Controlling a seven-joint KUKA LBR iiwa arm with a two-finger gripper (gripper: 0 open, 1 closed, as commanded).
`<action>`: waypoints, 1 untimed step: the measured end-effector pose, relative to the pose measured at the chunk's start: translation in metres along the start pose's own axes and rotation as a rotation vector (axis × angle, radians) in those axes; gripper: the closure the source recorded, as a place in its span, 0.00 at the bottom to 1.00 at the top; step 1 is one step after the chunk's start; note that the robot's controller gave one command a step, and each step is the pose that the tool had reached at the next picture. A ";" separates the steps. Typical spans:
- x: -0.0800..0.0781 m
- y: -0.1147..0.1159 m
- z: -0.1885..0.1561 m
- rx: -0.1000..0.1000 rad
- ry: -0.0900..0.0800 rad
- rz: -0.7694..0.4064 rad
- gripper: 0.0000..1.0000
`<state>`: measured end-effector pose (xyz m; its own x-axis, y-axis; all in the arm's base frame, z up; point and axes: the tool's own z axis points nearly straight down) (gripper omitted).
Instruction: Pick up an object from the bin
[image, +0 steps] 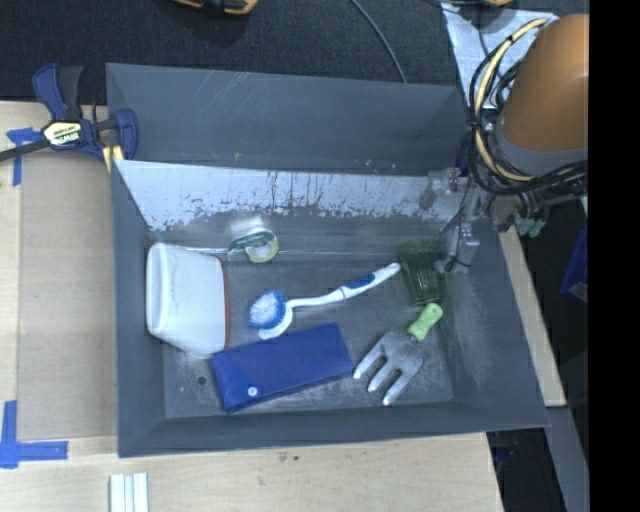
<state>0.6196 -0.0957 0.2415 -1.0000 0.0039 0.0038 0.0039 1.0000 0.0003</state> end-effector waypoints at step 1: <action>-0.002 0.000 -0.005 0.001 -0.008 -0.003 0.00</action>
Offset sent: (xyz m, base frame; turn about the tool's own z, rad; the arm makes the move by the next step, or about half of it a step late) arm -0.1062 -0.0085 -0.1715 -0.4000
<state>0.6212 -0.0952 0.2463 -1.0000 0.0011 -0.0047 0.0011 1.0000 -0.0007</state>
